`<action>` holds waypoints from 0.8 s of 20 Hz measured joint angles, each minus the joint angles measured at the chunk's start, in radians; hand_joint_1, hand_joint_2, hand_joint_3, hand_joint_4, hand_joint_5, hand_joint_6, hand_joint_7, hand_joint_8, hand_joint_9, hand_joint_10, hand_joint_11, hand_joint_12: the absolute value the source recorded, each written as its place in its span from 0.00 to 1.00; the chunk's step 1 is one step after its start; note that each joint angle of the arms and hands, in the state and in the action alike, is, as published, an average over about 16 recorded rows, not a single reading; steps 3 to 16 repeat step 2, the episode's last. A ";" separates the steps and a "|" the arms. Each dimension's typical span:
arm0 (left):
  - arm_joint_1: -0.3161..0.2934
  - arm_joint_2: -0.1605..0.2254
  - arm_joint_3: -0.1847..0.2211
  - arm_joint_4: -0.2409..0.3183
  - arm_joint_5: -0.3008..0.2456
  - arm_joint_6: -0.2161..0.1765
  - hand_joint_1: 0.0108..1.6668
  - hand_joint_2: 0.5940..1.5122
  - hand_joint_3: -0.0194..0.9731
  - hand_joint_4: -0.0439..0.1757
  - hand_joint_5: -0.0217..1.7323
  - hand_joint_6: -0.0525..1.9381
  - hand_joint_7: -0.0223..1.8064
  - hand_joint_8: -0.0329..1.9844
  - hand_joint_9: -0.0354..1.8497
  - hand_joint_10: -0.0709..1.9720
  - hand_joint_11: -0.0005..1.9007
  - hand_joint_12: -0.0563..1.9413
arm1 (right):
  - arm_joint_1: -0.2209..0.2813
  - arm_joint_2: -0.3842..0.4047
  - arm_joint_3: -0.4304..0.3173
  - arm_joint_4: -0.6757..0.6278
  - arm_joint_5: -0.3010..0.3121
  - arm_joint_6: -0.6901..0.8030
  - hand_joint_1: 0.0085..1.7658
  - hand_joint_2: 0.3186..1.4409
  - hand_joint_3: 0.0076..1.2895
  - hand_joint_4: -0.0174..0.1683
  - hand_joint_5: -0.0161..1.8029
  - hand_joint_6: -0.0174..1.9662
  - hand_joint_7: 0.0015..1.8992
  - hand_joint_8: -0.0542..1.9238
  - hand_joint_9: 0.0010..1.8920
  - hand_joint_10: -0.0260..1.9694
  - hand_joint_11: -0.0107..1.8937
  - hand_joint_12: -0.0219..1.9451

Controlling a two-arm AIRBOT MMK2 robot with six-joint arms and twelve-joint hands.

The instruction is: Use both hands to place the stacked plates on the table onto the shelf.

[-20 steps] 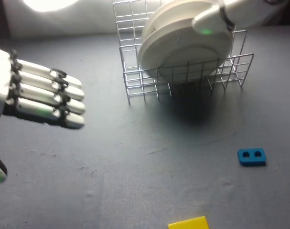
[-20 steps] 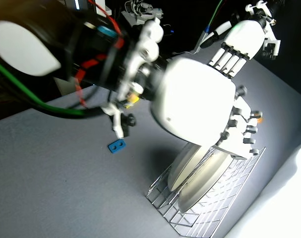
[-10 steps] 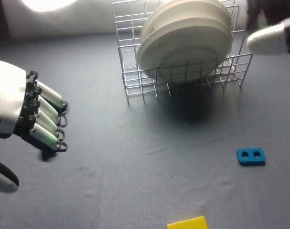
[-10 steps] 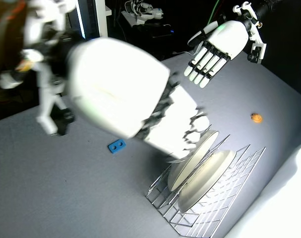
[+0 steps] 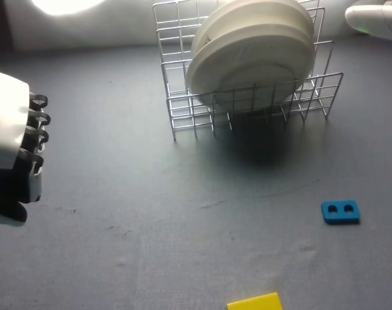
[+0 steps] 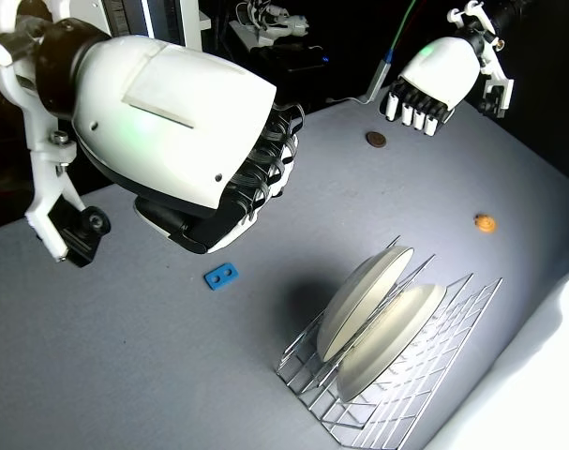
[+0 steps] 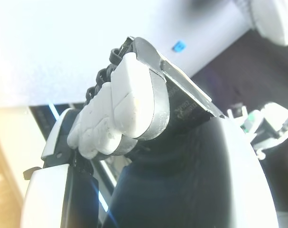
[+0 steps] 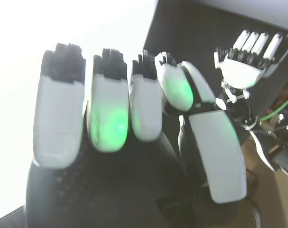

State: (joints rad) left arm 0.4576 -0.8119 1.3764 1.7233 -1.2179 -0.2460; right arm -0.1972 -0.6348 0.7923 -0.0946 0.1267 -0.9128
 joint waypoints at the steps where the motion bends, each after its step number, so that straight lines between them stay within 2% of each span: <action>1: 0.000 -0.001 0.003 0.000 -0.001 0.002 0.36 0.82 0.01 0.83 0.81 0.97 0.90 0.96 0.90 0.97 0.86 0.99 | -0.002 0.000 0.000 -0.002 0.014 -0.006 0.27 0.93 0.00 0.38 0.79 0.95 0.87 0.98 0.92 0.97 0.97 0.98; 2: -0.001 -0.001 0.006 0.000 -0.003 0.004 0.37 0.82 0.01 0.89 0.81 0.97 0.90 0.96 0.91 0.97 0.88 0.99 | -0.005 0.000 0.001 -0.005 0.027 -0.013 0.28 0.94 0.00 0.41 0.81 0.95 0.89 0.99 0.93 0.98 0.98 0.98; 16: -0.001 -0.001 0.006 0.000 -0.003 0.004 0.37 0.82 0.01 0.89 0.81 0.97 0.90 0.96 0.91 0.97 0.88 0.99 | -0.005 0.000 0.001 -0.005 0.027 -0.013 0.28 0.94 0.00 0.41 0.81 0.95 0.89 0.99 0.93 0.98 0.98 0.98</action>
